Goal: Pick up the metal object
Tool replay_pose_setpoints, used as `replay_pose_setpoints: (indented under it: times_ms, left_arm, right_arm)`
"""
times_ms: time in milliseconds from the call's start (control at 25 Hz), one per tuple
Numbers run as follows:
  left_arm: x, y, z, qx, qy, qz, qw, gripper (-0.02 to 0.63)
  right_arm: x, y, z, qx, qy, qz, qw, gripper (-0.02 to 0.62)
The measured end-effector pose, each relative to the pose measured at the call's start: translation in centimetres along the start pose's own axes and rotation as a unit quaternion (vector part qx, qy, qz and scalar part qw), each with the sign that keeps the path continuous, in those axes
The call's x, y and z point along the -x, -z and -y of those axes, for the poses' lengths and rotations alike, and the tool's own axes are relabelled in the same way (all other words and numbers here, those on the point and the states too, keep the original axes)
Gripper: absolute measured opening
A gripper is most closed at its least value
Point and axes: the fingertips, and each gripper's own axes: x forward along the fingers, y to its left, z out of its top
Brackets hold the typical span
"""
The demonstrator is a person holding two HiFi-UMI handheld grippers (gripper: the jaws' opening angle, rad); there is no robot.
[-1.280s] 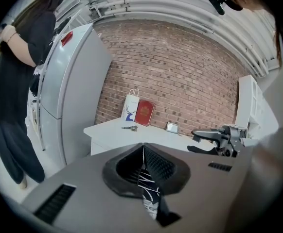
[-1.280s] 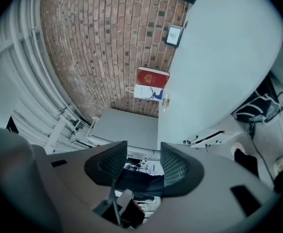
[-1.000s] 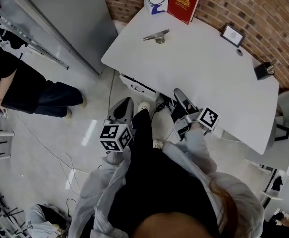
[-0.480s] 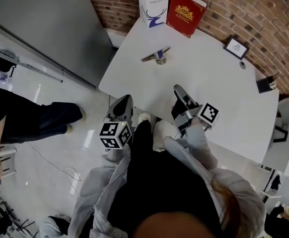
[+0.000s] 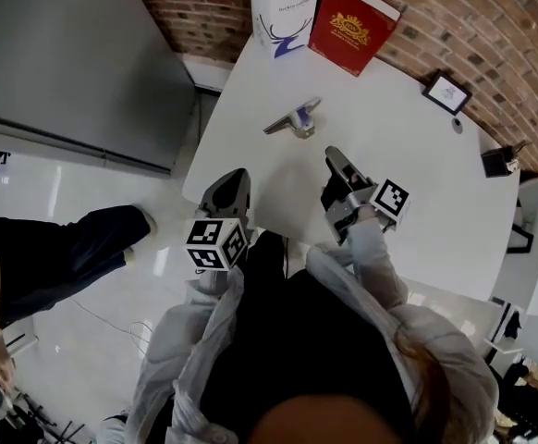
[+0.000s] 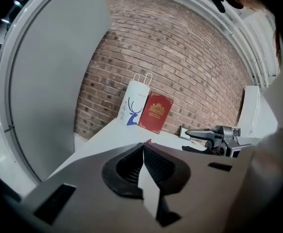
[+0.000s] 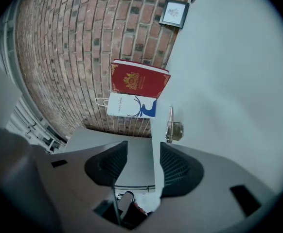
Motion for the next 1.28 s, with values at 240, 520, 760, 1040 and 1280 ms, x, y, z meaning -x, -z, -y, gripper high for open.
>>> replay_pose_setpoints:
  times_ms: [240, 520, 760, 1040, 1280]
  left_arm:
    - [-3.4, -0.2, -2.4, 0.006, 0.013, -0.013, 0.9998, 0.017]
    - [-6.2, -0.1, -5.0, 0.015, 0.007, -0.022, 0.9996, 0.017]
    - [-7.1, -0.2, -6.1, 0.029, -0.001, -0.024, 0.9993, 0.017]
    - [-7.1, 0.8, -6.6, 0.04, -0.006, -0.032, 0.9987, 0.017]
    - [-6.9, 1.0, -7.2, 0.04, -0.011, -0.034, 0.9985, 0.017]
  right_arm:
    - [-4.0, -1.4, 2.1, -0.013, 0.028, 0.007, 1.0, 0.209]
    - [-7.5, -2.4, 4.6, -0.029, 0.06, 0.016, 0.998, 0.209]
    - [-9.6, -2.6, 6.4, -0.031, 0.093, 0.017, 0.995, 0.206]
    - [-11.2, -2.2, 7.7, -0.046, 0.103, 0.02, 0.993, 0.161]
    - [-11.4, -2.2, 7.3, -0.026, 0.11, 0.027, 0.993, 0.014]
